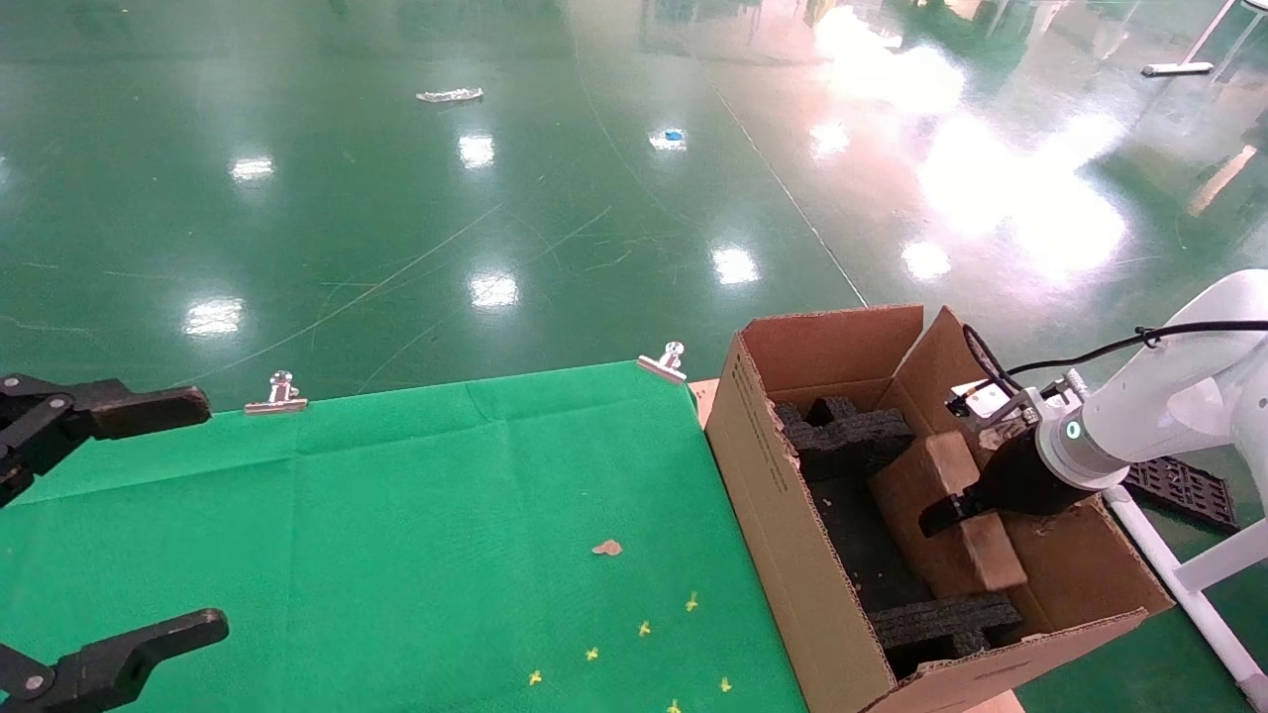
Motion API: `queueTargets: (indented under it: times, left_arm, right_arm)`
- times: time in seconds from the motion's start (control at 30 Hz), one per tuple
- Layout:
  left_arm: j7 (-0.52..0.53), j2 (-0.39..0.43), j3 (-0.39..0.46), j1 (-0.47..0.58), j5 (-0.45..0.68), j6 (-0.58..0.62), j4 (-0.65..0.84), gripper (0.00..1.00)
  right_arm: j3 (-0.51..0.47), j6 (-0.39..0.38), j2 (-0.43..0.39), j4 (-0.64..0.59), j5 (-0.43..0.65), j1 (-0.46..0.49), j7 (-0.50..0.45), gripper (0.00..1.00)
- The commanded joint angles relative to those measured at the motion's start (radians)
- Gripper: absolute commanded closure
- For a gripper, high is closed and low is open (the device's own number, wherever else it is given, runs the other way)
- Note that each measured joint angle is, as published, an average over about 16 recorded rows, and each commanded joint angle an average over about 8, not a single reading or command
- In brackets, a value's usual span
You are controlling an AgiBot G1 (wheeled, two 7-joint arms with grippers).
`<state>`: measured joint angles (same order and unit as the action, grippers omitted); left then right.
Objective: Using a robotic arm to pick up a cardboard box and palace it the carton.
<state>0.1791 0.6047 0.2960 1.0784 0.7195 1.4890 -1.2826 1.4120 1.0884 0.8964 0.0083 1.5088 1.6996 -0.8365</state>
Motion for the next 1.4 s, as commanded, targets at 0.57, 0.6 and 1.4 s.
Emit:
queueTargets:
  times: [0.57,0.6,1.4]
  left_arm:
    - [0.0,0.0,0.001,0.0,-0.001,0.0,0.0,0.0]
    - [-0.001,0.0,0.001,0.0,-0.001,0.0,0.0,0.0]
    - [-0.001,-0.001,0.002,0.001,-0.002,-0.001,0.0,0.0]
  right_arm:
    - [-0.003,0.003,0.001,0.002,-0.003,0.01,0.012,0.0]
    - [-0.005,0.005,0.0,0.003,-0.007,0.015,0.014,0.0]
    - [-0.148,0.118,-0.149,0.252,-0.192,0.401,0.294,0.0]
